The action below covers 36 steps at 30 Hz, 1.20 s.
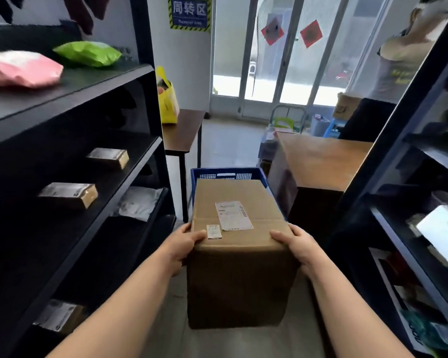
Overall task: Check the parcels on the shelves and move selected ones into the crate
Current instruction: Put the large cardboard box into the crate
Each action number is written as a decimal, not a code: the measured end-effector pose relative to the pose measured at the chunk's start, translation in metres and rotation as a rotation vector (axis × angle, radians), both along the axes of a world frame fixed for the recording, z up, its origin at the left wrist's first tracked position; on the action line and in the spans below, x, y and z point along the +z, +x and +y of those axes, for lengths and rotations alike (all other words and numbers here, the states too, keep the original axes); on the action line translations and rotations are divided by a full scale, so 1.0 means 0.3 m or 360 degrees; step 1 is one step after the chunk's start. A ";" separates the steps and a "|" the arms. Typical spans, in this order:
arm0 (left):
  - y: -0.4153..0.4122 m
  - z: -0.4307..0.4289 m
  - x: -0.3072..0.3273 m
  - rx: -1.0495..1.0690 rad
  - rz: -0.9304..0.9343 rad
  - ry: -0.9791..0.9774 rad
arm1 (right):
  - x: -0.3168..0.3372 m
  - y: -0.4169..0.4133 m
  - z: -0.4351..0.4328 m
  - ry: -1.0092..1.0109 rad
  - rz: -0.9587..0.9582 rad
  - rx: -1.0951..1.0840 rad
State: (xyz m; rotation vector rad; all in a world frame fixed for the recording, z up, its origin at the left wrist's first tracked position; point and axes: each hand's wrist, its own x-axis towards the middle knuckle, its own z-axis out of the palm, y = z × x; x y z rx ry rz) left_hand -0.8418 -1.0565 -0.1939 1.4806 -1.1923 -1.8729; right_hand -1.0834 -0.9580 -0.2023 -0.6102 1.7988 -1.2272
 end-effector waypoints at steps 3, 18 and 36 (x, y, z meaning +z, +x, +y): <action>-0.096 -0.148 -0.020 -0.0038 -0.0006 0.0002 | -0.034 -0.092 -0.130 -0.0004 -0.0017 -0.0084; -0.589 -0.855 -0.317 0.0224 -0.0095 0.0087 | -0.266 -0.611 -0.912 0.0096 -0.0067 0.0115; -0.704 -1.491 -0.864 0.0101 -0.0259 0.0565 | -0.865 -0.693 -1.539 0.0589 -0.0245 -0.0021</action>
